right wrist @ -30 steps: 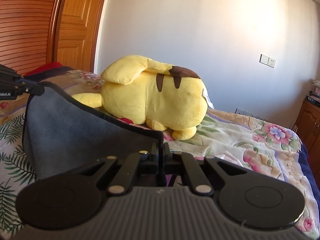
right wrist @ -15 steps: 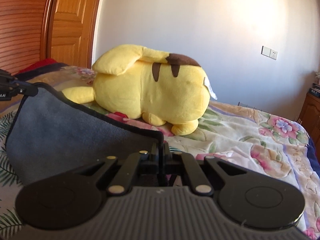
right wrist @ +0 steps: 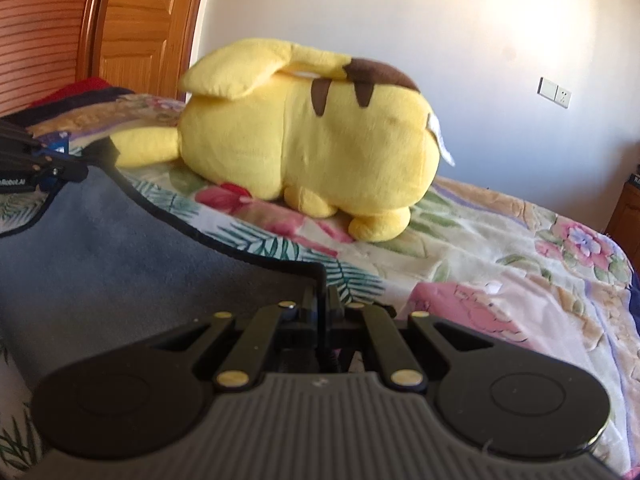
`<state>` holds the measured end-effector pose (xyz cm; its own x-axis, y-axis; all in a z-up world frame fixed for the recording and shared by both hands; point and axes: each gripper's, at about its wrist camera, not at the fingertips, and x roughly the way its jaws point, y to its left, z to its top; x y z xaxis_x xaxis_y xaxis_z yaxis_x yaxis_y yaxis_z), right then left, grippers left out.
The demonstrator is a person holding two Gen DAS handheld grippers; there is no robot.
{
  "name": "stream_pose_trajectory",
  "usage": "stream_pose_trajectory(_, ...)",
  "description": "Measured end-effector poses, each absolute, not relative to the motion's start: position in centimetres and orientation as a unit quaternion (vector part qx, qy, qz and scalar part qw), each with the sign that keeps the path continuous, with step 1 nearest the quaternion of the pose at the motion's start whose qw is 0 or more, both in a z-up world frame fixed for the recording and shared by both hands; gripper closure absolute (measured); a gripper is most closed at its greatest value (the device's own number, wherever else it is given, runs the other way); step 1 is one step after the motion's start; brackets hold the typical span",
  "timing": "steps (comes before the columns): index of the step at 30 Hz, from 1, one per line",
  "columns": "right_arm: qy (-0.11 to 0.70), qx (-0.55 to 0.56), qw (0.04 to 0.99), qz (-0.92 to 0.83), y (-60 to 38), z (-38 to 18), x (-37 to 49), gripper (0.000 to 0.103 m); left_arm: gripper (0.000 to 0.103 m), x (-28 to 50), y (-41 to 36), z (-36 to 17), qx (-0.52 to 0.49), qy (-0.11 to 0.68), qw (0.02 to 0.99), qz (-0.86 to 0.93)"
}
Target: Fold towel
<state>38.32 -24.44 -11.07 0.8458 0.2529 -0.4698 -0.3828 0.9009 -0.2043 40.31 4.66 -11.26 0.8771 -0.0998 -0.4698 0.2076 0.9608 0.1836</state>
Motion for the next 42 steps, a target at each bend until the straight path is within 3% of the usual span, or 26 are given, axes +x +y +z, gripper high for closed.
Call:
stream_pose_trajectory(9, 0.248, -0.149, 0.943, 0.166, -24.2, -12.5, 39.4, 0.098, 0.103, 41.0, 3.9, -12.8, 0.148, 0.25, 0.954, -0.077)
stream_pose_trajectory(12, 0.254, -0.149, 0.941, 0.17, -24.2, -12.4, 39.5, 0.072, 0.092, 40.8, 4.1, -12.6, 0.132, 0.249, 0.956, -0.08)
stream_pose_trajectory(13, 0.254, -0.145, 0.941, 0.17, -24.3, -12.3, 39.4, 0.059, 0.085, 40.6, 4.1, -12.4, 0.128, 0.25, 0.956, -0.08)
stream_pose_trajectory(14, 0.254, -0.14, 0.942, 0.17, -24.5, -12.1, 39.3, 0.056, 0.081, 40.5, 4.1, -12.3, 0.125, 0.252, 0.956, -0.08)
stream_pose_trajectory(16, 0.258, -0.13, 0.942, 0.17, -24.7, -11.8, 39.1, 0.056, 0.071, 40.1, 3.9, -11.9, 0.122, 0.251, 0.957, -0.081)
stream_pose_trajectory(28, 0.273, -0.096, 0.941, 0.177, -24.9, -8.5, 35.2, 0.053, 0.033, 35.7, 2.8, -8.2, 0.088, 0.255, 0.959, -0.089)
stream_pose_trajectory(33, 0.271, -0.1, 0.941, 0.178, -24.9, -6.3, 33.0, 0.042, 0.027, 33.5, 2.5, -6.2, 0.073, 0.251, 0.961, -0.088)
stream_pose_trajectory(37, 0.268, -0.087, 0.944, 0.174, -25.1, -4.8, 31.1, 0.027, 0.023, 32.1, 2.1, -4.7, 0.079, 0.25, 0.961, -0.086)
stream_pose_trajectory(42, 0.268, -0.085, 0.945, 0.169, -25.0, -3.5, 29.1, 0.021, 0.018, 30.1, 1.8, -2.6, 0.076, 0.24, 0.964, -0.088)
